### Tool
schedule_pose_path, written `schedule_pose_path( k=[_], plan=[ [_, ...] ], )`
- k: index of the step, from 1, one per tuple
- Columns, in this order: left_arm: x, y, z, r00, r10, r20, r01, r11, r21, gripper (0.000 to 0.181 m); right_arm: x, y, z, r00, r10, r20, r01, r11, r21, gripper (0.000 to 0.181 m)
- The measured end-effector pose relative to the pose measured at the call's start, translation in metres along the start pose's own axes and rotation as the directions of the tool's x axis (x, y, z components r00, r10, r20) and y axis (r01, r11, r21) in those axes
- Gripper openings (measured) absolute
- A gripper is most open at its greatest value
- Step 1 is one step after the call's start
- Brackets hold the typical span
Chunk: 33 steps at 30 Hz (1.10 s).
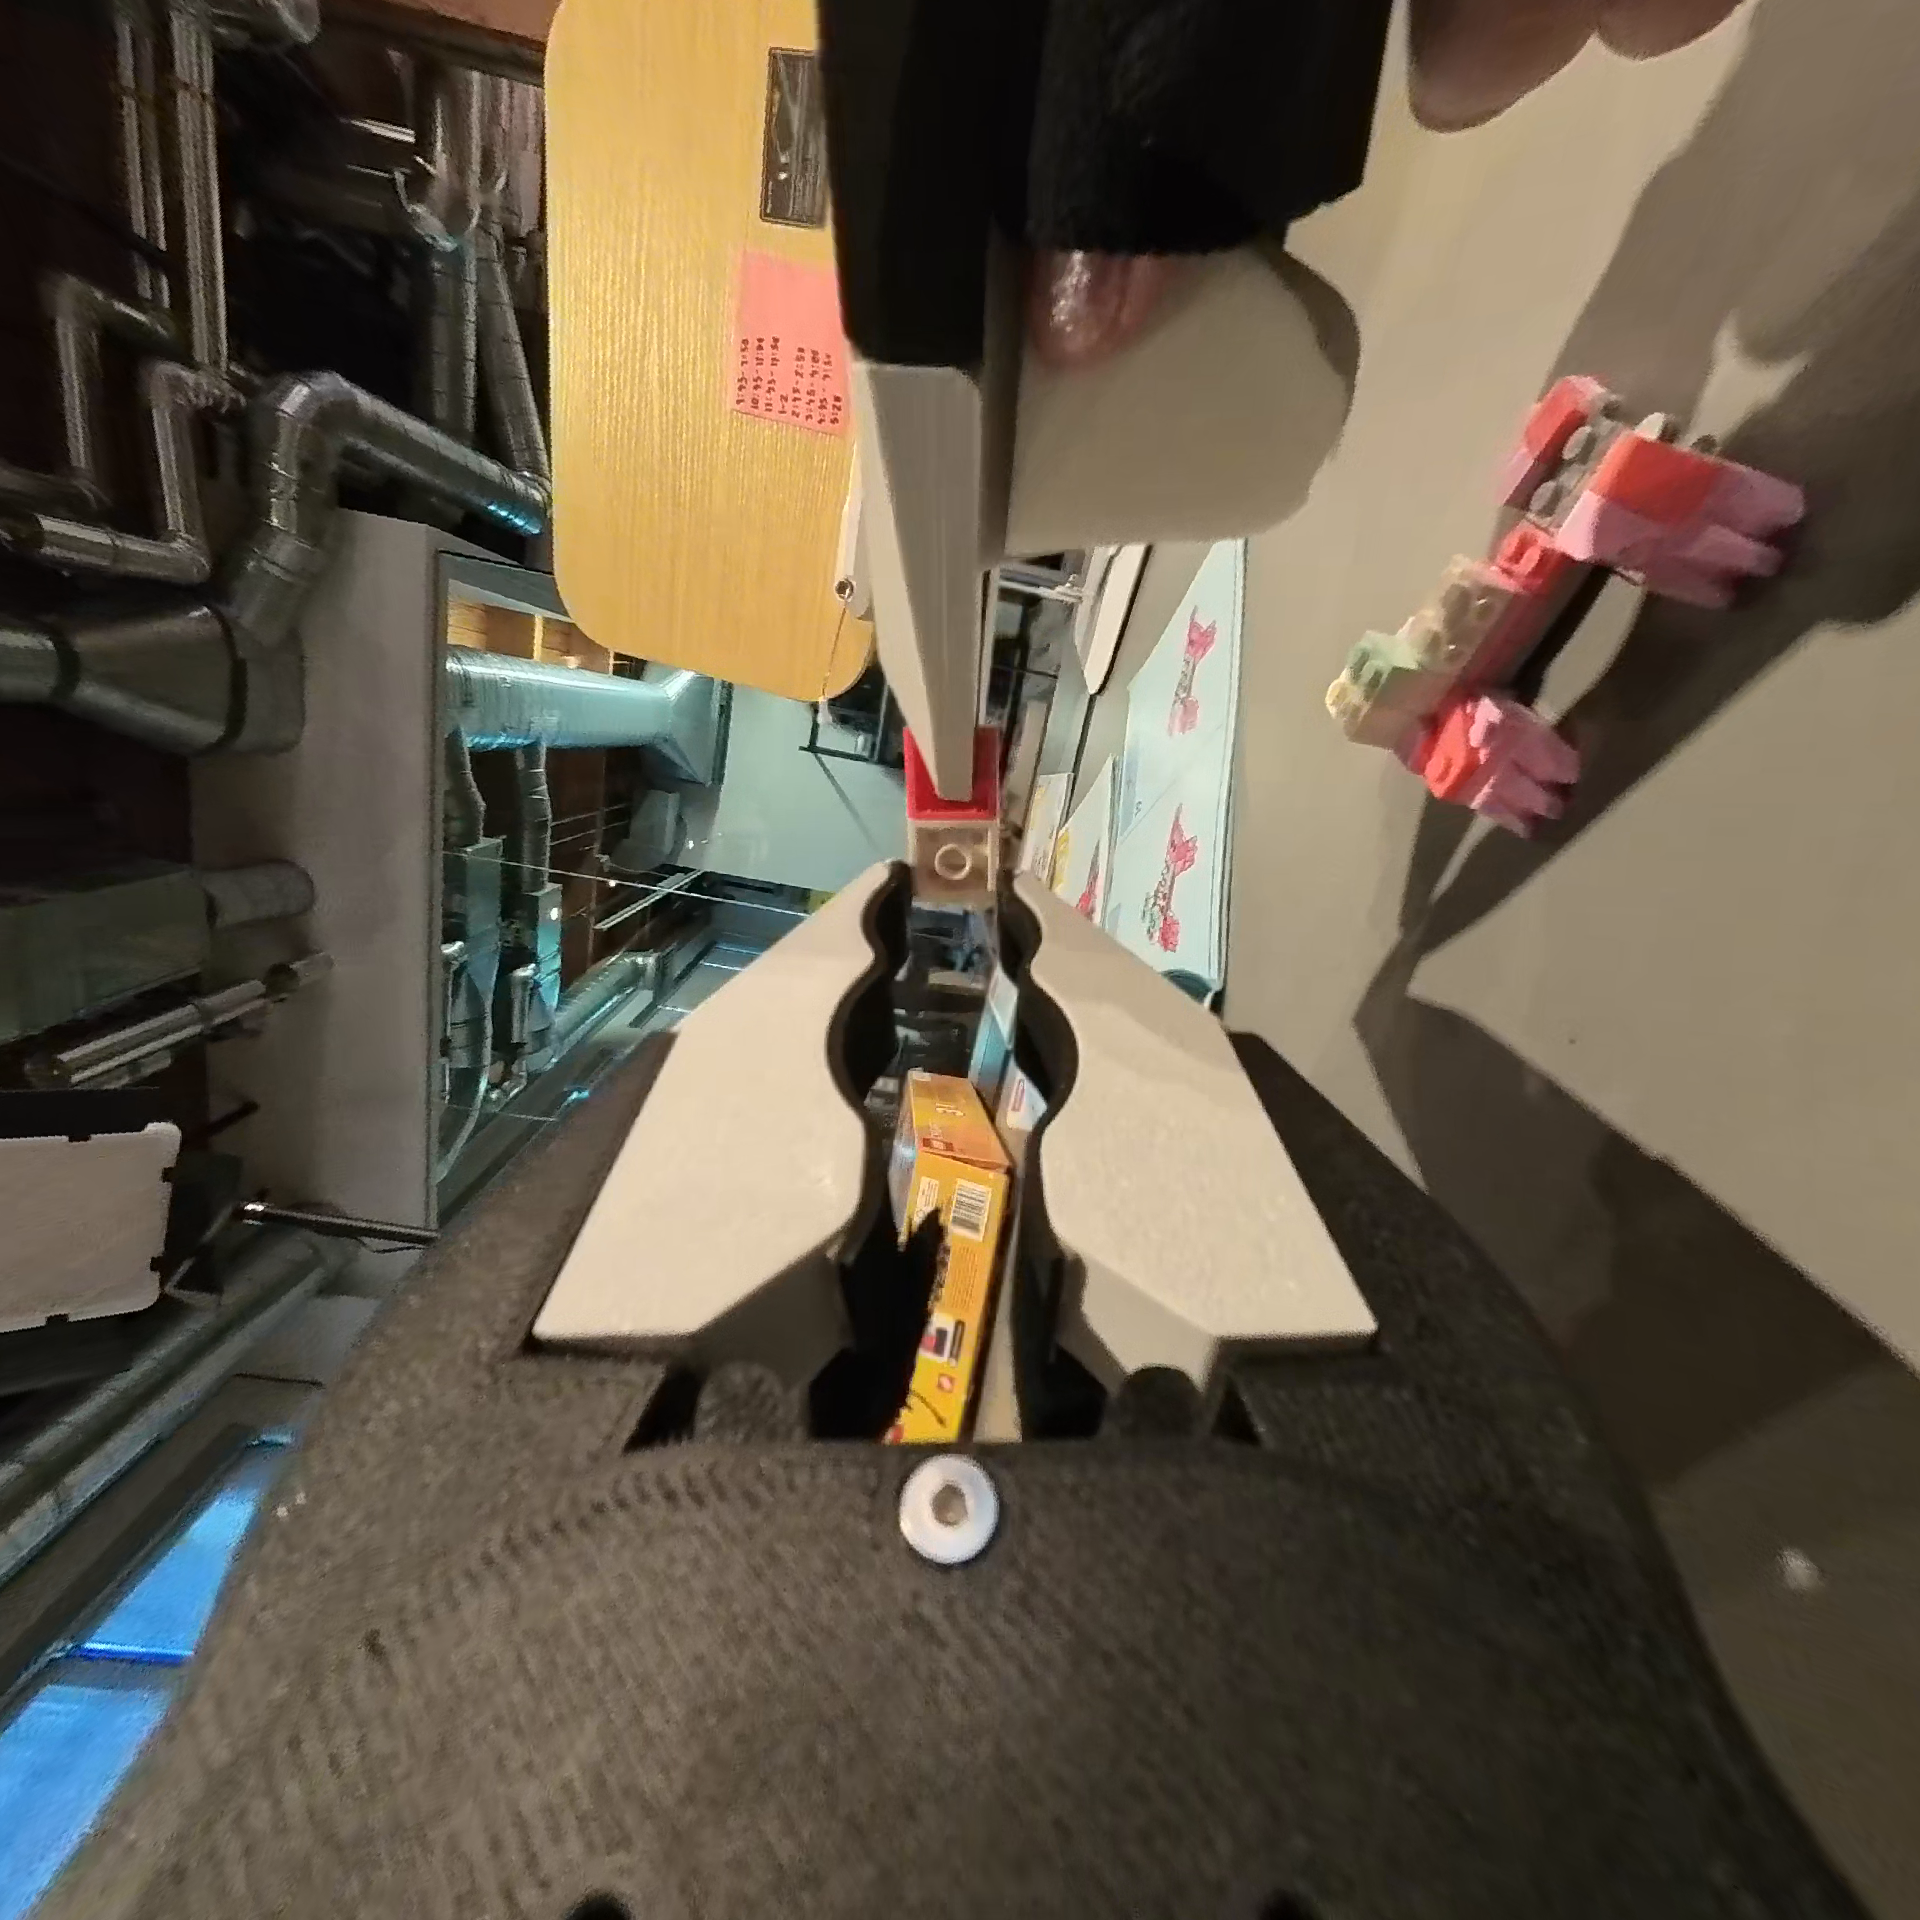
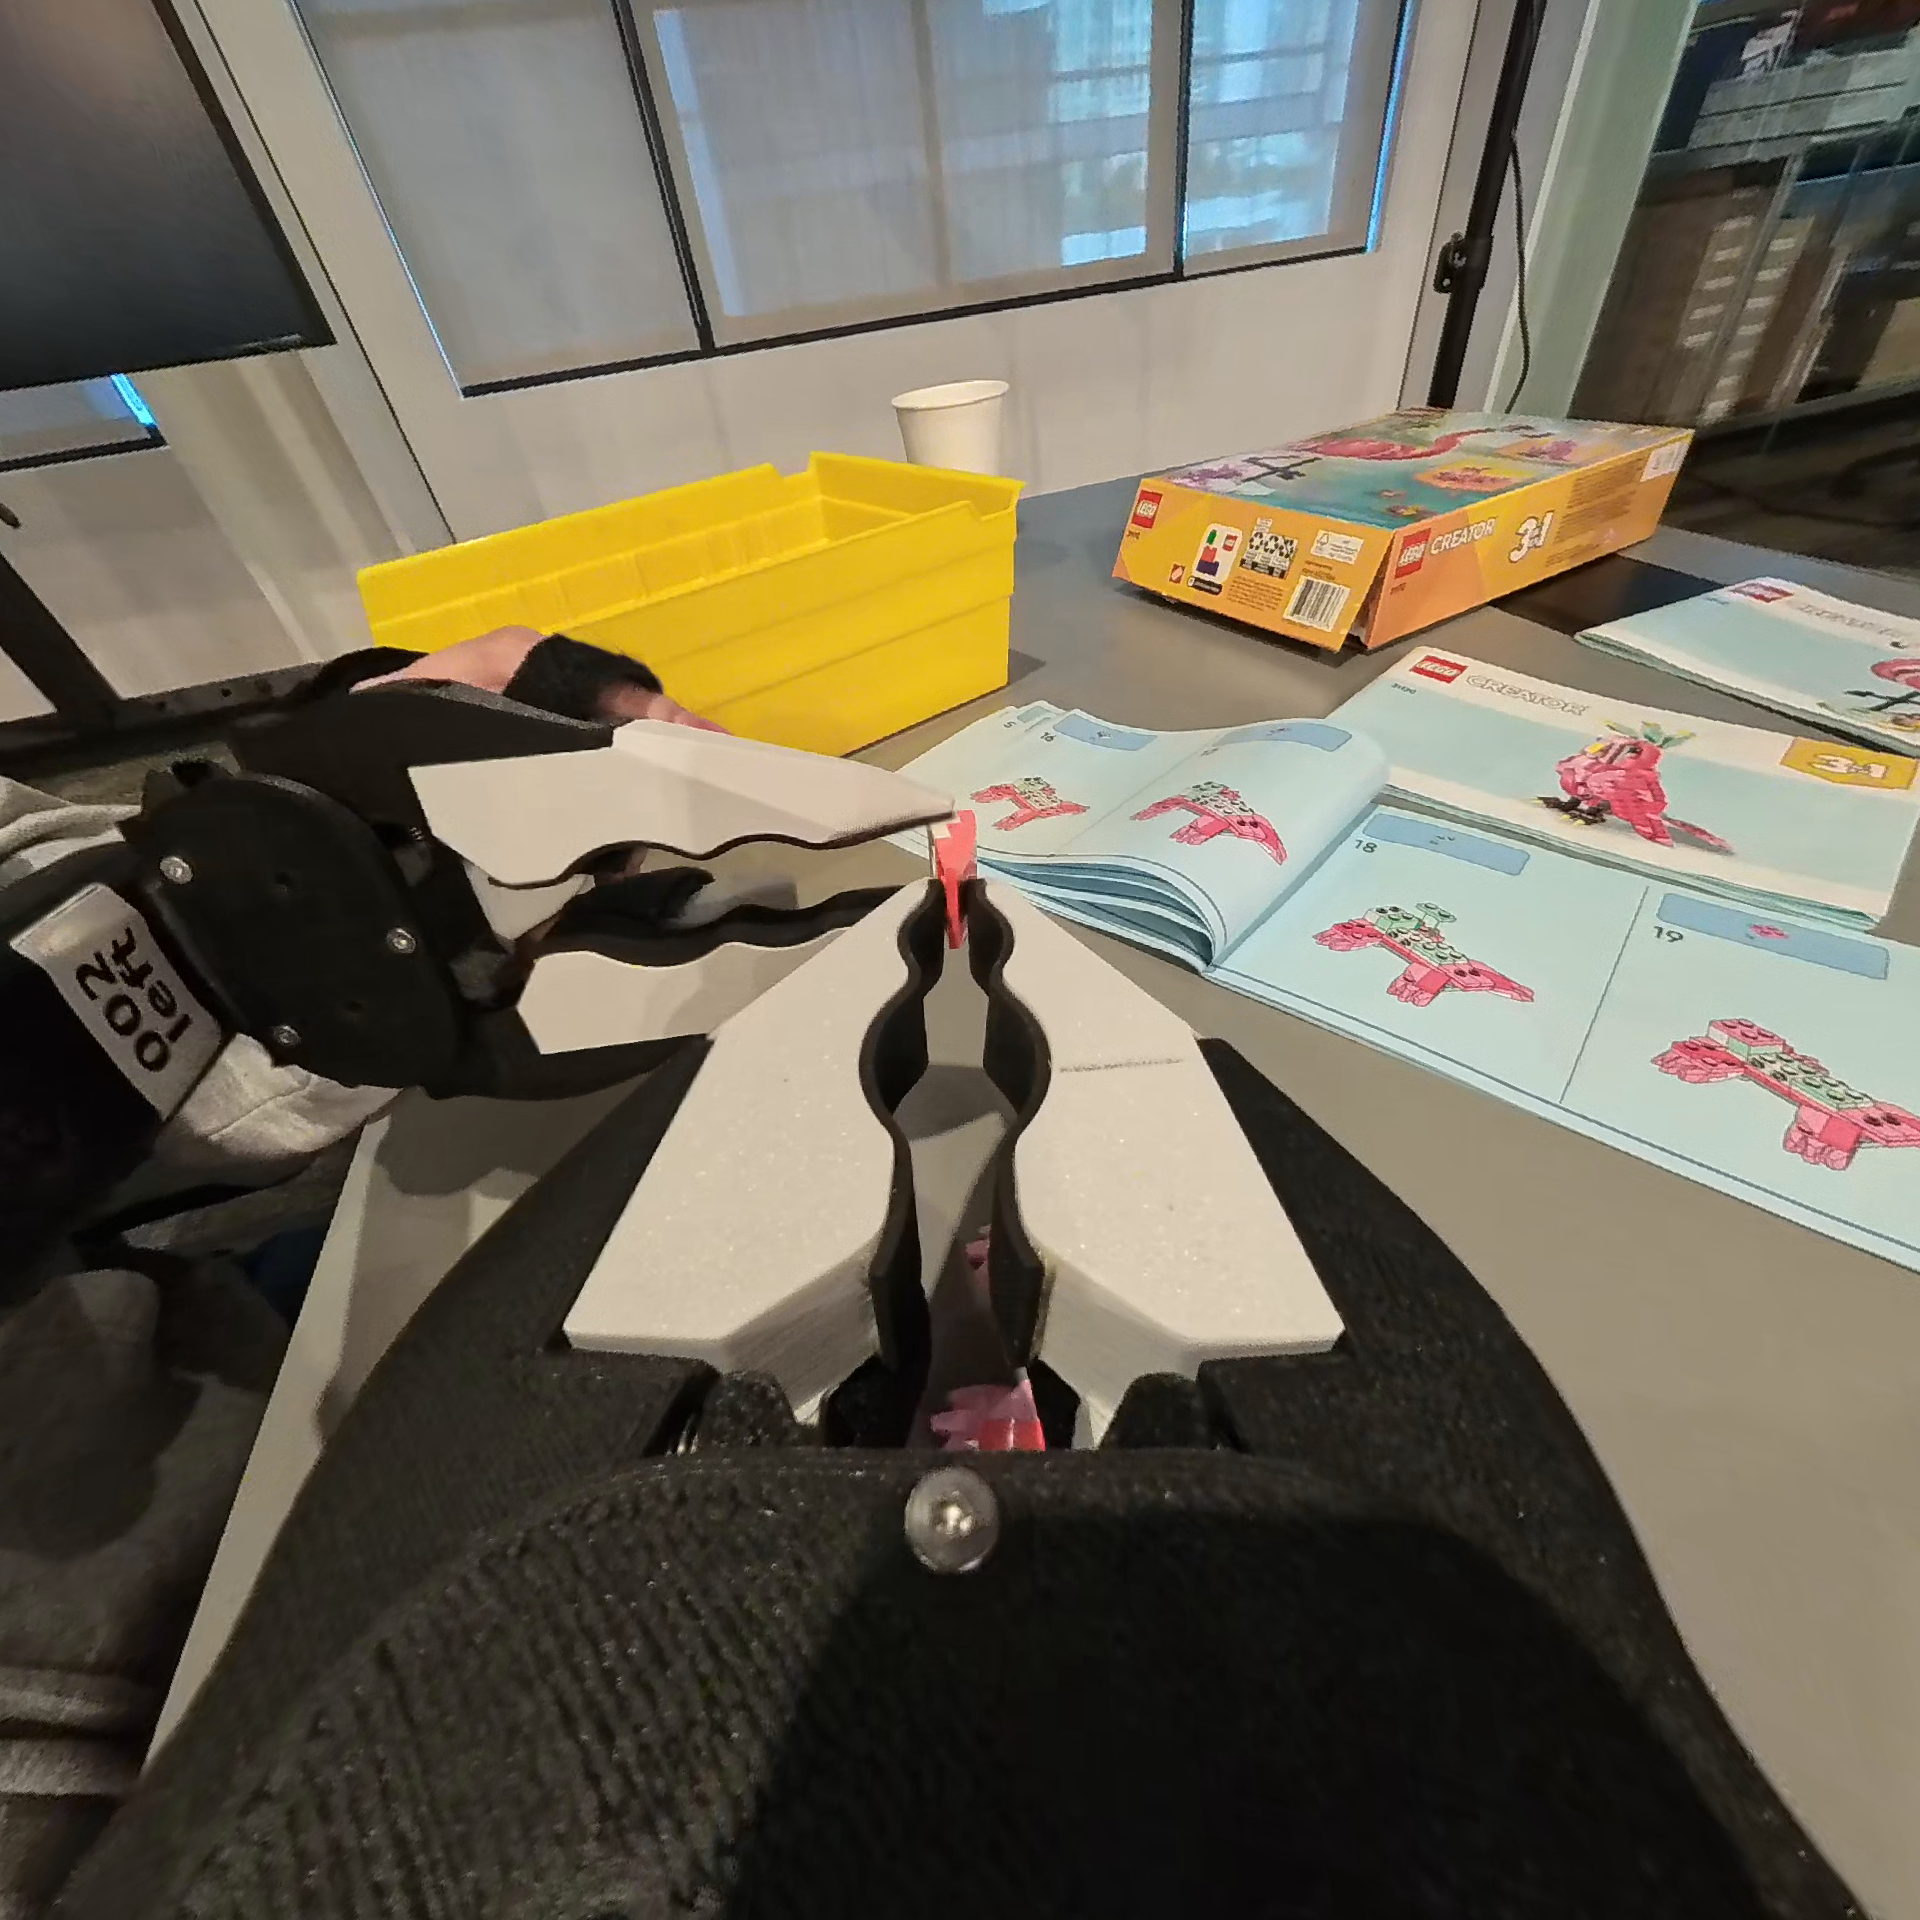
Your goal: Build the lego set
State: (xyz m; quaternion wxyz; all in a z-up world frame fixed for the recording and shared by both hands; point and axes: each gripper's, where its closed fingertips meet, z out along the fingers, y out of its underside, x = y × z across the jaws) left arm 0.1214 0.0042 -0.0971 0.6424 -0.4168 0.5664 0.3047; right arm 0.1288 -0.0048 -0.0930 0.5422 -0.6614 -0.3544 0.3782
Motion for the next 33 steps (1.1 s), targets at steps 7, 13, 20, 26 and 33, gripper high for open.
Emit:
schedule_pose_path(
  k=[7,13,20,26,33],
  plan=[
    [0.004,0.001,0.0,0.997,-0.055,-0.047,0.055,0.998,-0.002,0.015,-0.001,0.004,0.001,0.994,0.09,0.055,-0.09,0.996,0.003,0.005],
    [0.007,-0.001,-0.002,0.995,-0.075,-0.064,0.076,0.997,0.014,0.015,0.0,0.006,0.001,0.991,0.11,0.072,-0.11,0.994,-0.013,0.003],
    [0.002,0.001,0.0,0.998,-0.052,-0.042,0.052,0.999,0.011,0.015,0.006,0.003,0.004,0.995,-0.038,-0.095,0.037,0.999,-0.009,0.003],
    [0.001,0.003,0.001,0.999,-0.037,-0.026,0.037,0.999,0.005,0.015,0.008,0.002,0.005,0.984,-0.077,-0.158,0.077,0.997,-0.005,0.003],
    [0.002,0.002,0.0,0.999,-0.034,-0.027,0.034,0.999,0.018,0.015,0.013,0.003,0.004,0.983,-0.067,-0.171,0.068,0.998,0.001,0.005]
  ],
)
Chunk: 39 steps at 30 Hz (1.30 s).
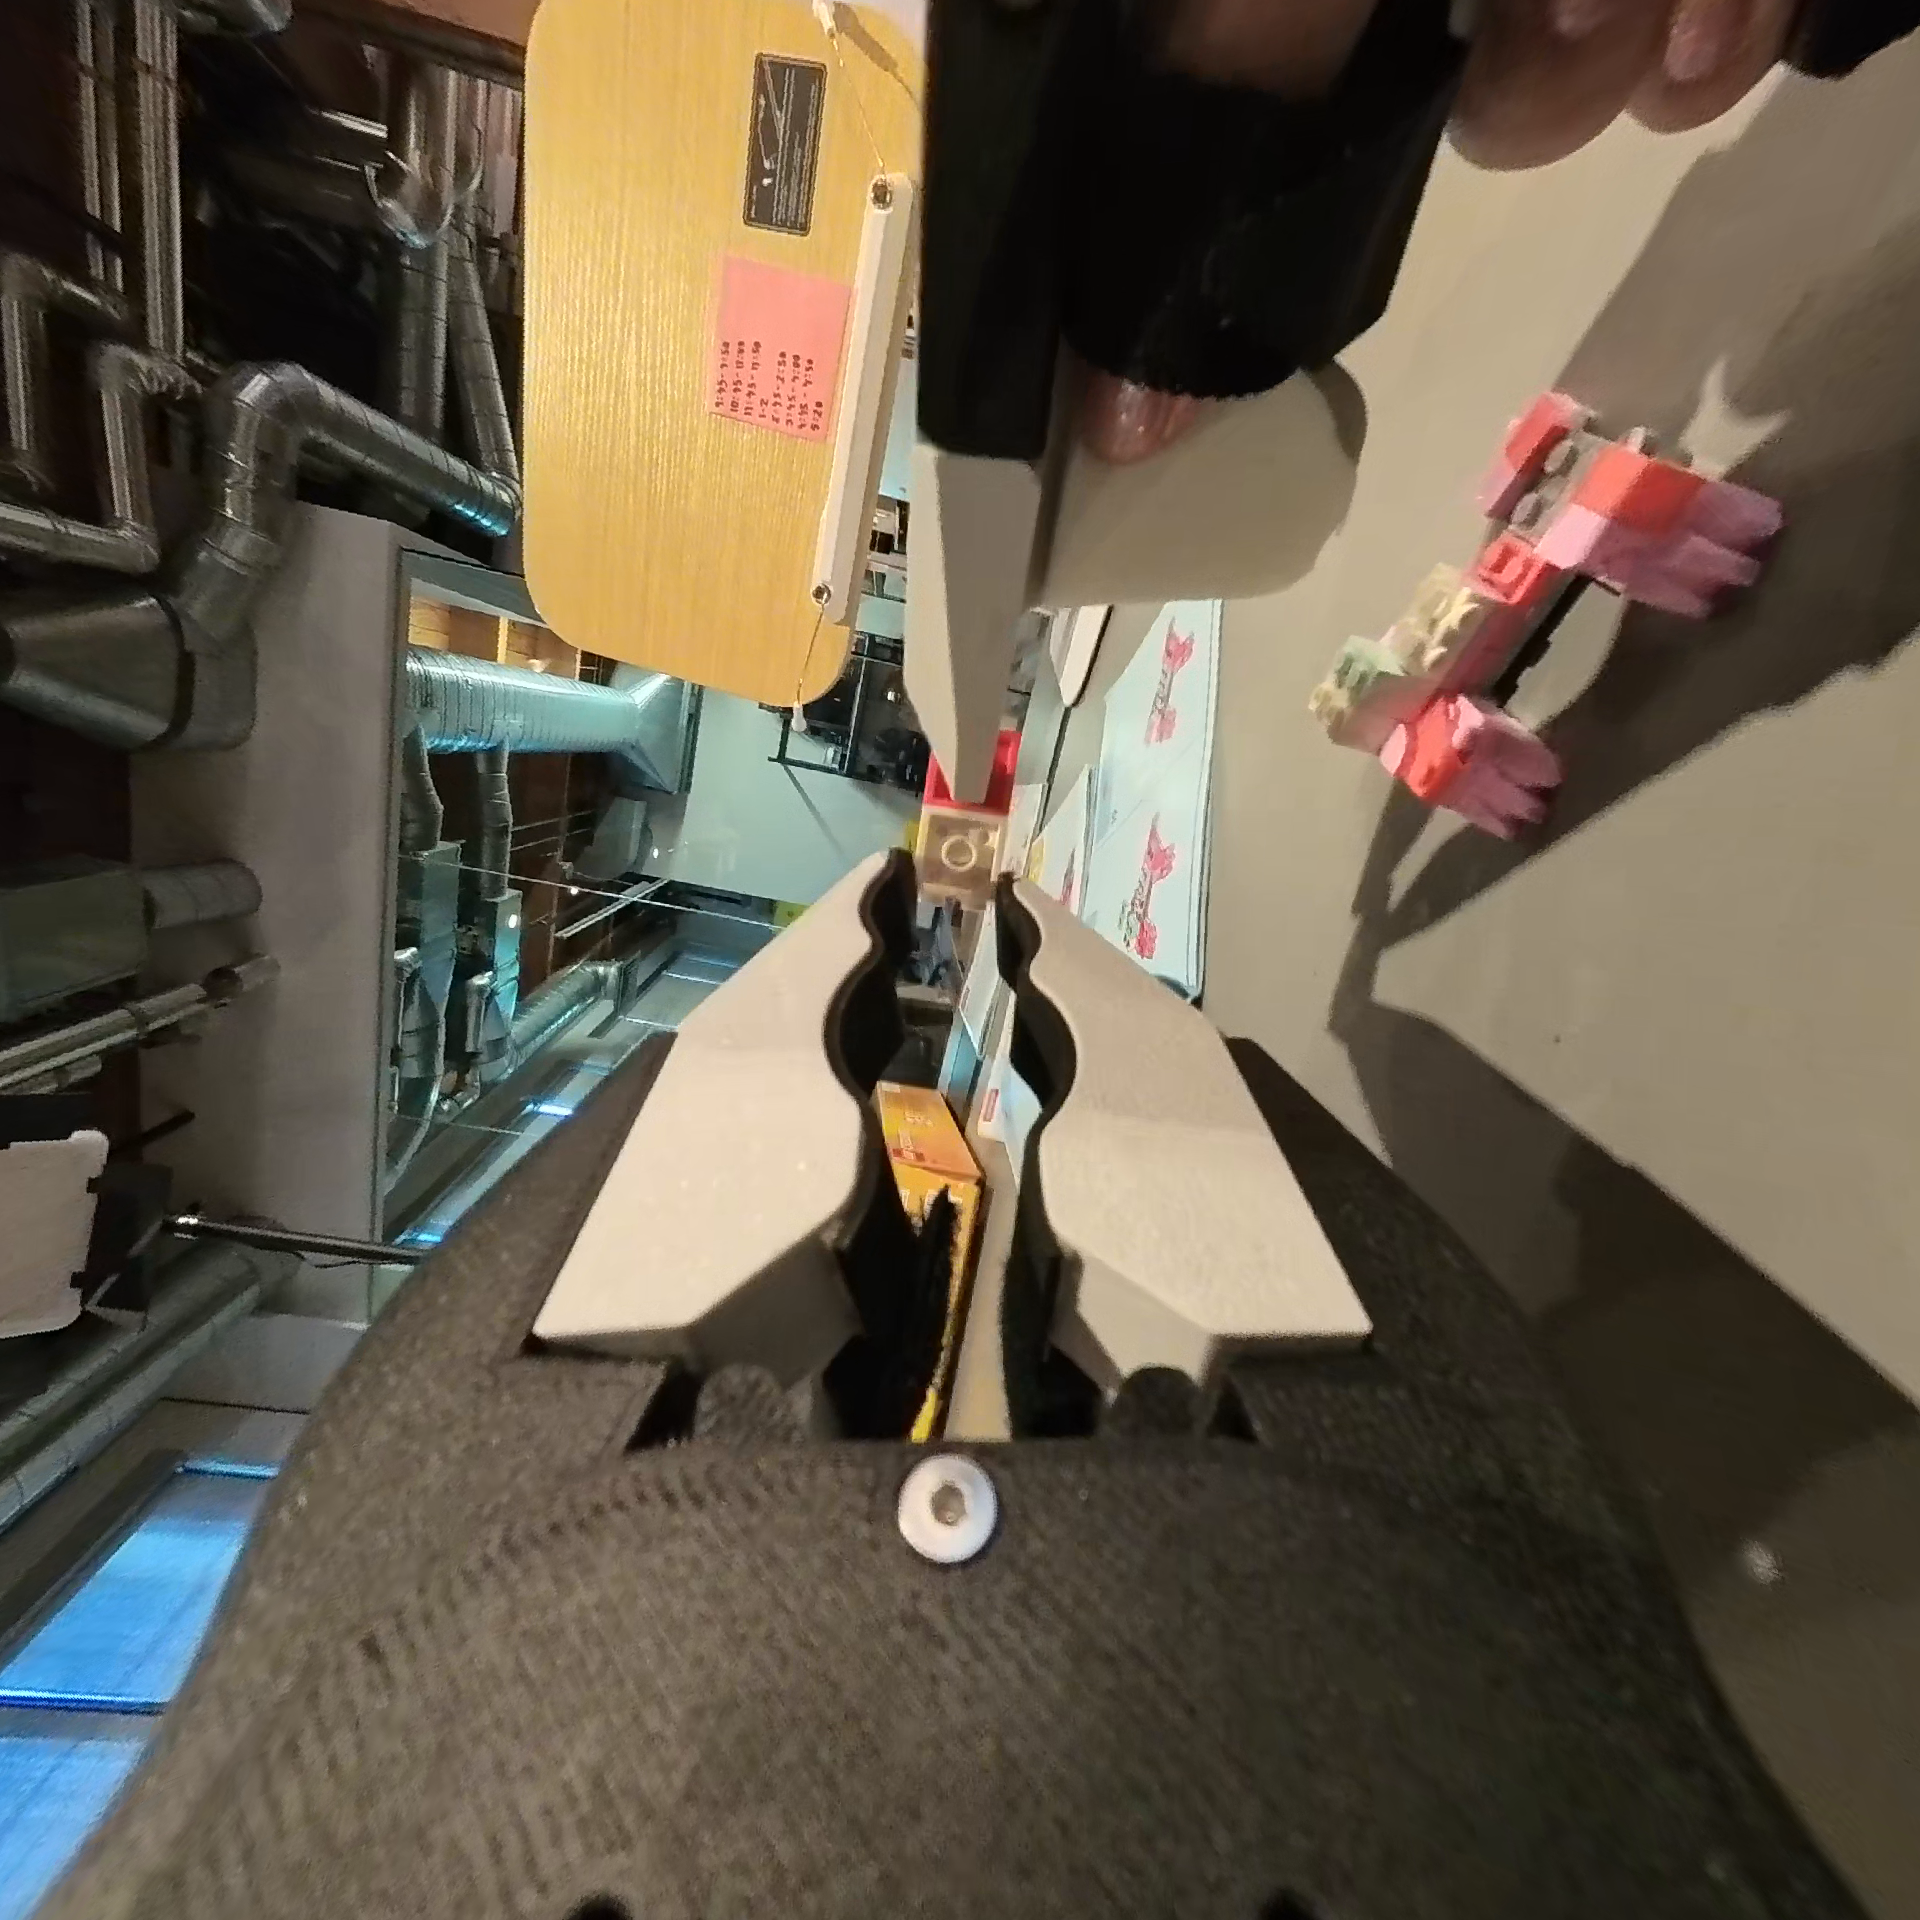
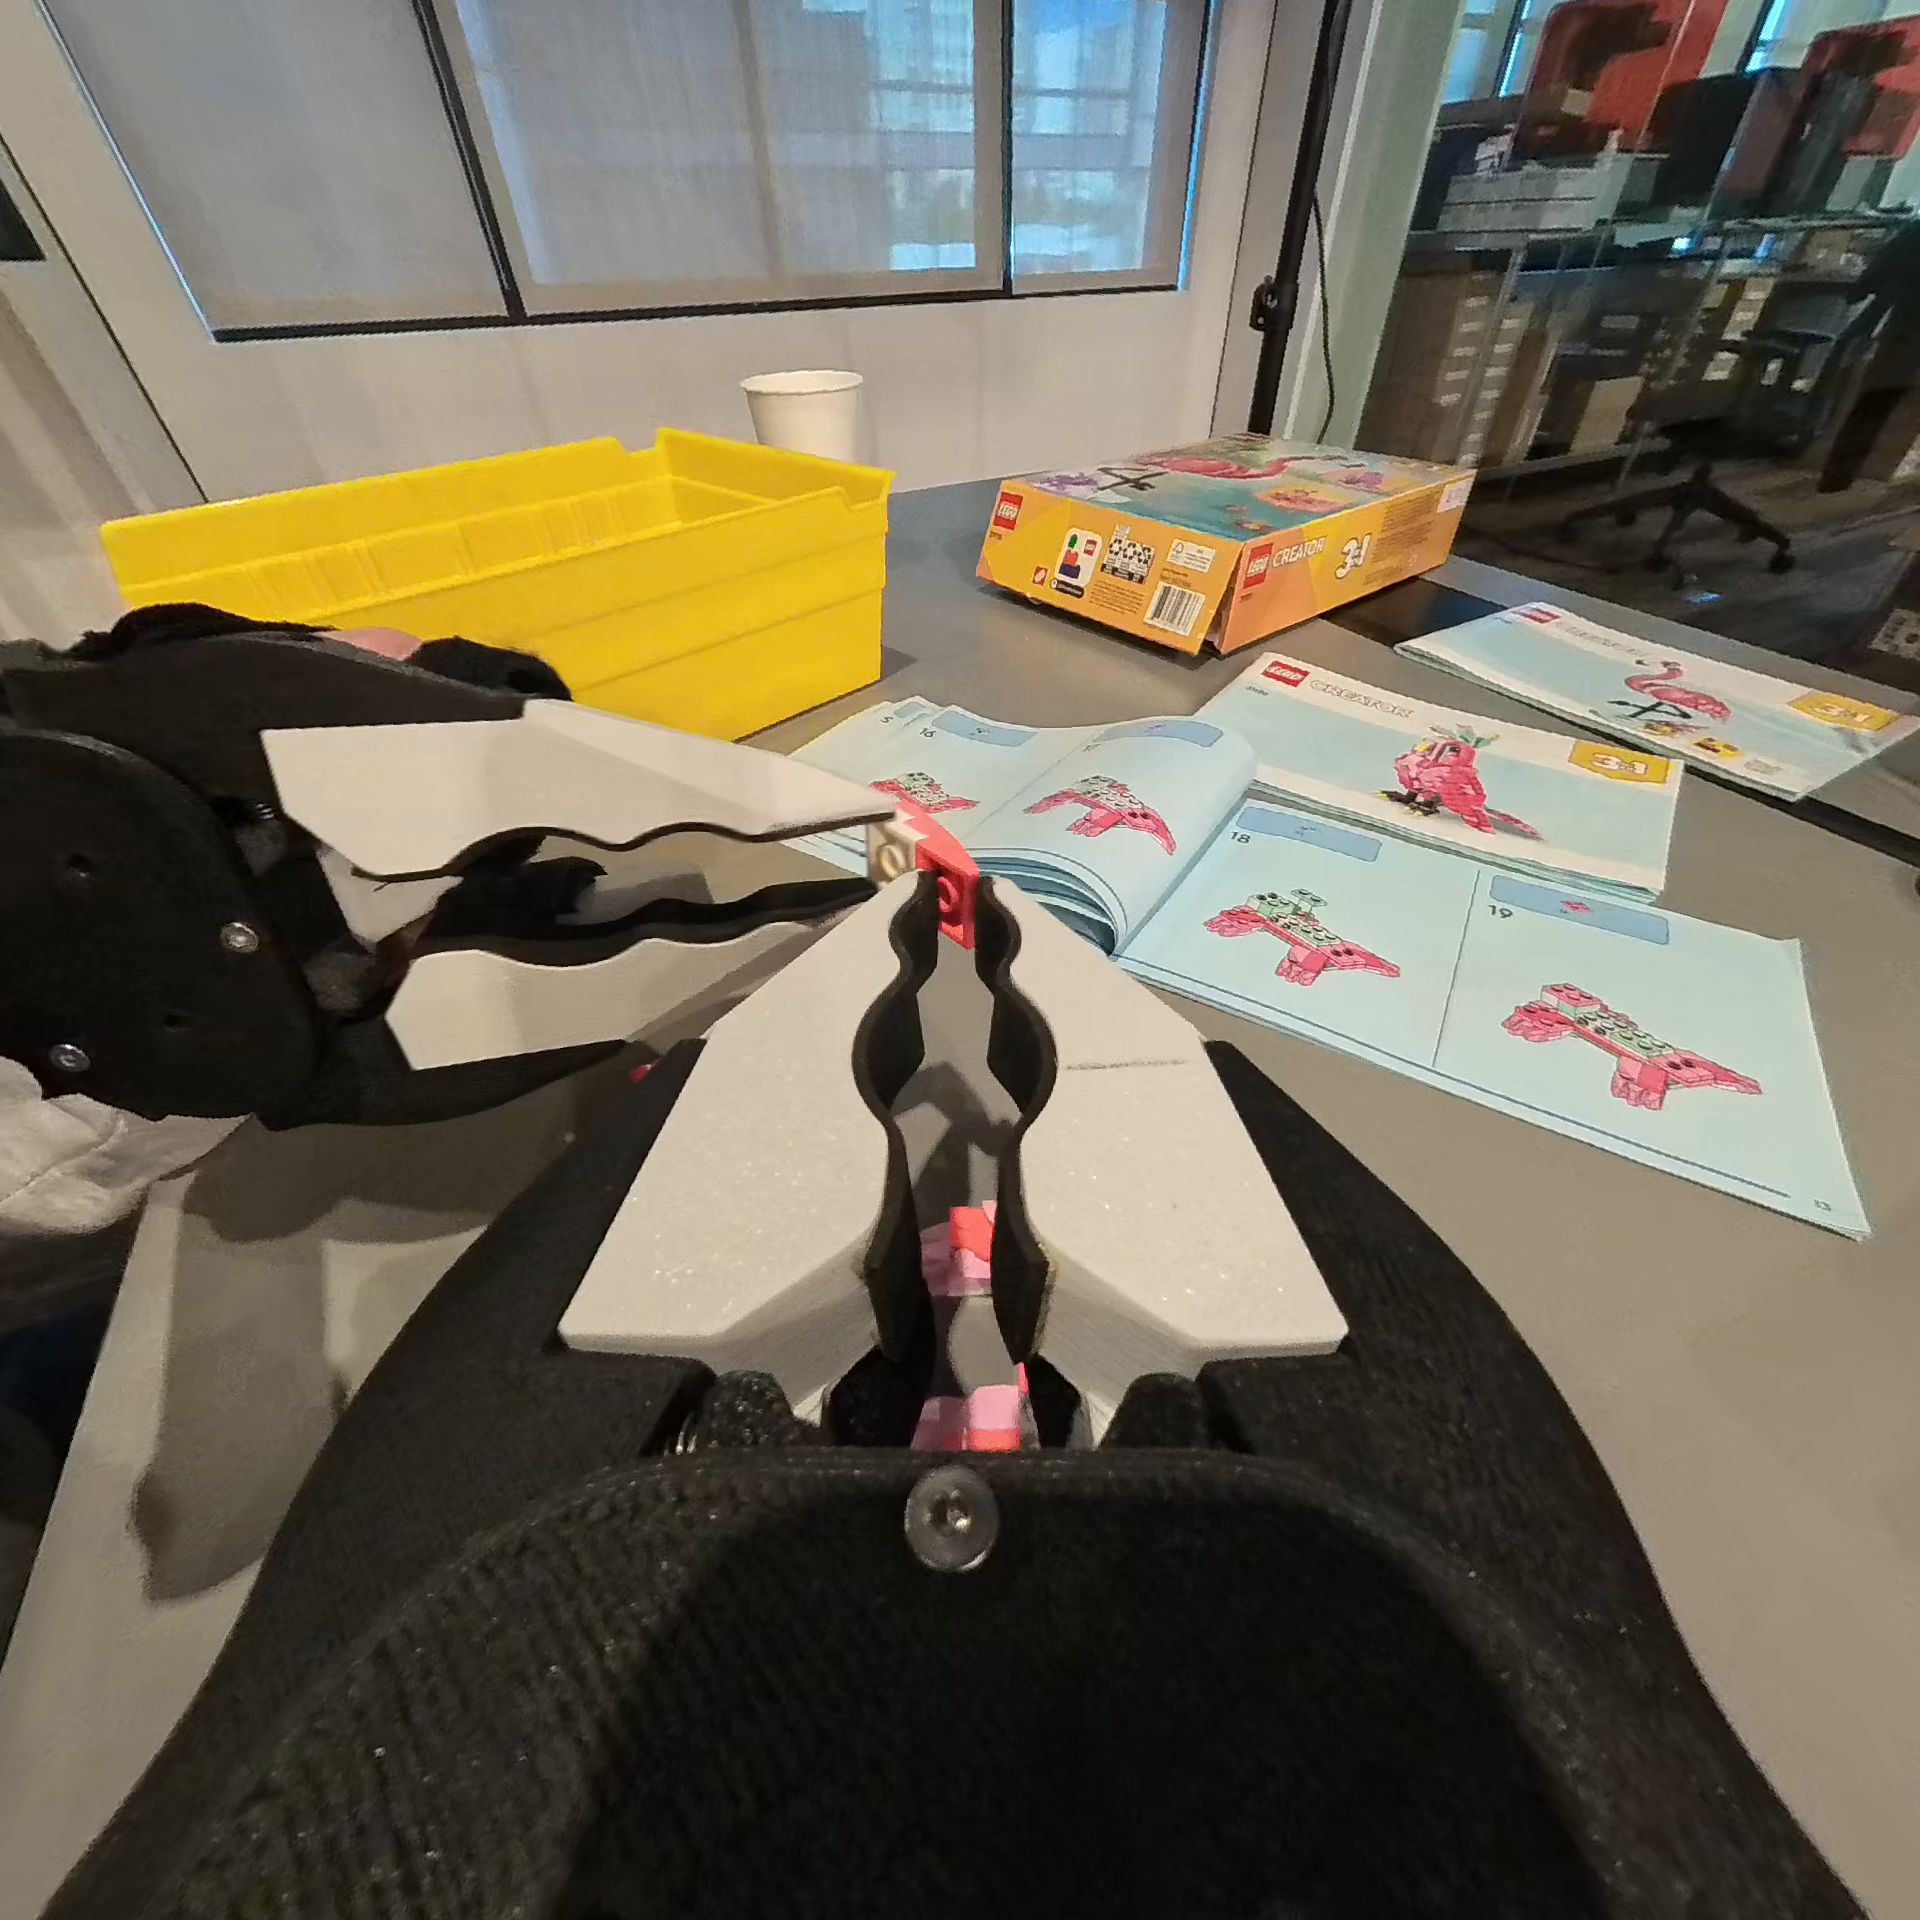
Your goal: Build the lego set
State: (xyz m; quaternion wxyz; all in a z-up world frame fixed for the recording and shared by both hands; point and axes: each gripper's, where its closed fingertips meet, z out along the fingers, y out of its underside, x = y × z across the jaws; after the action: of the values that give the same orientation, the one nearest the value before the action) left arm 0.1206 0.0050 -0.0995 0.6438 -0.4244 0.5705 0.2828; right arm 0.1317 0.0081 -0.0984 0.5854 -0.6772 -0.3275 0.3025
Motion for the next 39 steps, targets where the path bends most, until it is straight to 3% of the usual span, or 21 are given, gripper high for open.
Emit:
schedule_pose_path(
  k=[9,12,14,17,20,23,29,35,39],
  plan=[
    [-0.003,-0.002,-0.007,0.999,0.04,0.02,-0.041,0.998,0.053,0.015,-0.006,-0.002,0.0,0.997,0.019,0.073,-0.02,1.0,0.015,0.005],
    [-0.002,-0.002,-0.008,1.0,-0.018,-0.006,0.019,0.997,0.073,0.015,-0.008,-0.003,-0.001,0.992,0.053,0.115,-0.056,0.998,0.023,0.005],
    [-0.005,-0.005,-0.01,0.988,-0.145,-0.044,0.148,0.984,0.097,0.015,-0.012,-0.009,-0.004,0.975,0.105,0.194,-0.119,0.991,0.065,0.004],
    [-0.007,-0.012,-0.007,0.895,-0.416,-0.159,0.432,0.898,0.084,0.016,-0.01,-0.019,-0.008,0.909,0.284,0.305,-0.336,0.933,0.131,0.004],
    [-0.007,-0.018,-0.002,0.778,-0.584,-0.23,0.61,0.79,0.055,0.015,-0.005,-0.03,-0.01,0.901,0.316,0.297,-0.382,0.903,0.198,0.011],
    [-0.008,-0.022,0.002,0.736,-0.634,-0.239,0.66,0.749,0.047,0.015,0.001,-0.031,-0.01,0.906,0.338,0.255,-0.395,0.891,0.223,0.004],
    [-0.008,-0.026,0.005,0.629,-0.73,-0.269,0.762,0.647,0.028,0.015,0.002,-0.031,-0.01,0.888,0.378,0.261,-0.435,0.874,0.215,0.009],
    [-0.011,-0.029,0.009,0.665,-0.706,-0.244,0.736,0.675,0.05,0.015,0.007,-0.034,-0.013,0.899,0.379,0.221,-0.429,0.866,0.256,0.004],
    [-0.009,-0.029,0.012,0.726,-0.658,-0.198,0.677,0.734,0.046,0.016,0.009,-0.032,-0.013,0.91,0.374,0.18,-0.41,0.877,0.252,0.004]
  ],
)
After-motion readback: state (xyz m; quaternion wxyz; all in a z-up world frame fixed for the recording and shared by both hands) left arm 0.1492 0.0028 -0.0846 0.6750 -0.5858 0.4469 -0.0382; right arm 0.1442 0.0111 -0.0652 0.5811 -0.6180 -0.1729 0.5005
